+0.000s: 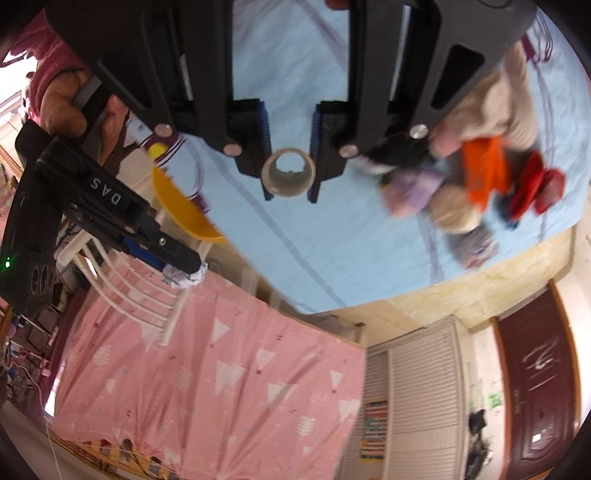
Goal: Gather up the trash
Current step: 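Carry both items over the yellow bin and open both grippers to drop them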
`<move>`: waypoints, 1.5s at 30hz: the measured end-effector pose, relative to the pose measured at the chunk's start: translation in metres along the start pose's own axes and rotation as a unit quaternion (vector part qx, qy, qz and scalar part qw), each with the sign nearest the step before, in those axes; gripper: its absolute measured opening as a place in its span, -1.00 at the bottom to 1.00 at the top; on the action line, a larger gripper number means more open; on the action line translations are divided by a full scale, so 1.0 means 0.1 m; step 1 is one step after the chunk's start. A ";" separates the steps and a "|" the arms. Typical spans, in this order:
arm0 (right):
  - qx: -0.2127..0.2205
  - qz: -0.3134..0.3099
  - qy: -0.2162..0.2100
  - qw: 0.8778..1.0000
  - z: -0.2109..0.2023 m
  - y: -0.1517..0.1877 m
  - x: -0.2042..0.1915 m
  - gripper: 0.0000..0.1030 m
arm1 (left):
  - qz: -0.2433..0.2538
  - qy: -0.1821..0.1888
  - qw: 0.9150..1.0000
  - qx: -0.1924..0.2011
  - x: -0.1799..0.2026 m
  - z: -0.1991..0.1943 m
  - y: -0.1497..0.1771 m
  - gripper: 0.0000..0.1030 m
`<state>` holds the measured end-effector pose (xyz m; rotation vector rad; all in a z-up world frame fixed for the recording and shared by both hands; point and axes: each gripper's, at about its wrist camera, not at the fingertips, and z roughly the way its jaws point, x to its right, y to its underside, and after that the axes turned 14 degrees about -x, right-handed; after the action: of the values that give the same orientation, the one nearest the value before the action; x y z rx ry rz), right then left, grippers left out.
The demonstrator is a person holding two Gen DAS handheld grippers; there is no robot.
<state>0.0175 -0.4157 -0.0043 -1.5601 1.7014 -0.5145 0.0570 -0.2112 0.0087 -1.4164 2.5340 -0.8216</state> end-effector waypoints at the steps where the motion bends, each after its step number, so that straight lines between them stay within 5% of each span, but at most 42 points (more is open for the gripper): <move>1: 0.003 0.009 0.006 1.000 -0.02 -0.01 0.09 -0.42 | 0.007 0.005 1.000 -0.002 0.09 0.03 -0.08 -0.68; 16: -0.027 0.092 0.070 0.993 0.15 0.08 1.10 -0.37 | 0.045 0.047 0.996 -0.067 1.04 0.77 -0.93 -0.68; 19: -0.031 0.106 0.081 0.991 0.18 0.08 1.24 -0.27 | 0.045 0.049 0.995 -0.073 1.14 0.87 -1.03 -0.68; 23: -0.026 0.118 0.091 0.988 0.13 0.12 1.38 0.10 | 0.050 0.046 0.995 -0.078 1.28 0.98 -1.11 -0.68; 27: -0.014 0.131 0.109 0.985 0.04 0.14 1.50 0.16 | 0.049 0.043 0.994 -0.085 1.32 1.05 -1.15 -0.67; 28: -0.011 0.135 0.115 0.984 0.02 0.15 1.54 0.17 | 0.049 0.042 0.994 -0.088 1.33 1.08 -1.16 -0.52; 29: -0.009 0.139 0.118 0.983 0.00 0.15 1.56 0.17 | 0.049 0.043 0.994 -0.091 1.34 1.10 -1.17 -0.12; 31: -0.004 0.149 0.116 0.982 -0.03 0.16 1.62 0.17 | 0.048 0.041 0.994 -0.085 1.34 1.10 -1.18 0.23; 45: -0.005 0.108 0.098 0.989 0.02 0.07 1.28 0.17 | 0.019 0.045 0.997 -0.061 1.04 0.82 -1.09 0.23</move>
<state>0.0185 -0.5375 -0.0439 -1.3449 1.9972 -0.5628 0.1104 -0.3738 0.0110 -1.3896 2.7134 -0.7517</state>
